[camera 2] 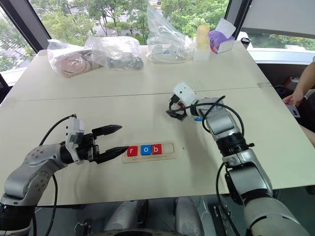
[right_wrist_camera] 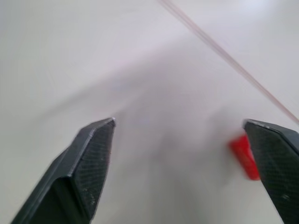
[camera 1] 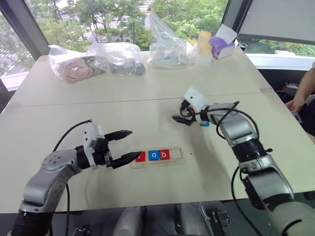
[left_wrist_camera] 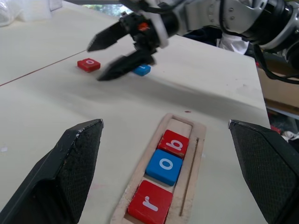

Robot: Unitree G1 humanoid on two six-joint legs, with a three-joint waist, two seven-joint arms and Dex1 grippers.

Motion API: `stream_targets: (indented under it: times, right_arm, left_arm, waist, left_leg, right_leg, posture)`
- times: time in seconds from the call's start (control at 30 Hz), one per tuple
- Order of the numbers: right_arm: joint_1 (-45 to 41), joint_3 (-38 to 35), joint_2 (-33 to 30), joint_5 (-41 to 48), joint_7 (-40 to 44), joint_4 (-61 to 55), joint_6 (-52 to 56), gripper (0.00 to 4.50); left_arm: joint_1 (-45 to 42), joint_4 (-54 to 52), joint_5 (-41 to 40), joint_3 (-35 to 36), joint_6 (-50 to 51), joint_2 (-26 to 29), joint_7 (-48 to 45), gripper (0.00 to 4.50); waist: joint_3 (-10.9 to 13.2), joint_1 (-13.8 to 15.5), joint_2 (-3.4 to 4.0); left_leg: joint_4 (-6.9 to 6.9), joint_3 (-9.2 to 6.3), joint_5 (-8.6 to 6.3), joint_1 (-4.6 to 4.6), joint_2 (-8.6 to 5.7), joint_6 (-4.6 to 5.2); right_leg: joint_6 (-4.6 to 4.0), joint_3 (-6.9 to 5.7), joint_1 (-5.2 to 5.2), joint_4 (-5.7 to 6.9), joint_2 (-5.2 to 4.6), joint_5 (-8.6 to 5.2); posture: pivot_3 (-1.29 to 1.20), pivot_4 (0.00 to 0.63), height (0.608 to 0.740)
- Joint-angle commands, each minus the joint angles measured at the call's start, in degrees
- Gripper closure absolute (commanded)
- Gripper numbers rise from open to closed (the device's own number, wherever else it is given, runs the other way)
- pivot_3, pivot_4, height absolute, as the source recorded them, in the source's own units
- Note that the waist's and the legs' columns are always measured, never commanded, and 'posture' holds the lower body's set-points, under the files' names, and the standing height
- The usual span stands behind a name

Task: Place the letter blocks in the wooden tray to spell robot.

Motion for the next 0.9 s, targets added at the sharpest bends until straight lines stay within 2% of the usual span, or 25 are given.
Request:
stream_targets:
  times: [0.03,0.27,0.67,0.77,0.9]
  right_arm:
    - [-3.94,-5.18,3.82,-0.34,-9.44,4.48,3.24,0.06]
    - [-8.12,-12.83,10.67,1.27,-22.30,12.60,8.00,0.06]
    - [-11.89,-19.67,16.42,5.27,-29.58,20.45,9.99,0.06]
    - [-11.54,-19.00,17.07,5.16,-29.72,20.31,10.39,0.83]
    - [-9.57,-16.05,17.00,3.75,-28.59,17.55,10.67,3.00]
  left_arm:
    - [-0.20,-1.48,-0.38,0.62,-0.99,0.05,0.04,0.00]
    - [0.24,-1.90,-0.43,0.88,-0.98,0.05,0.32,0.00]
    - [0.65,-2.98,-1.02,1.78,-1.29,0.76,-0.03,0.00]
    - [-0.38,-2.58,-1.15,2.57,-1.93,0.50,0.45,0.00]
    - [-0.57,-2.34,-0.94,2.60,-2.11,0.44,0.51,0.00]
  waist:
    - [0.00,-0.02,0.00]
    - [-0.01,-0.16,0.03]
    - [-0.02,-0.61,0.06]
    - [-0.02,-0.60,0.06]
    - [-0.03,-1.21,0.08]
  left_leg:
    - [-0.01,0.00,0.00,-0.01,-0.01,0.00]
    - [-0.02,0.02,0.01,-0.04,-0.01,0.00]
    - [-0.03,0.03,0.01,-0.01,0.01,0.01]
    - [-0.02,0.03,0.01,-0.01,0.01,0.01]
    - [-0.03,0.03,0.01,0.00,0.01,0.01]
  right_leg:
    - [0.00,0.00,-0.02,0.00,0.01,0.00]
    - [-0.01,0.02,-0.09,0.04,0.07,0.02]
    - [-0.03,0.02,-0.10,0.09,0.14,0.04]
    - [-0.03,0.02,-0.09,0.09,0.14,0.05]
    - [-0.03,0.02,-0.09,0.10,0.15,0.05]
  posture:
    - [0.00,0.150,0.740]
    - [0.00,0.150,0.740]
    - [0.00,0.150,0.740]
    - [0.00,0.150,0.740]
    - [0.00,0.150,0.740]
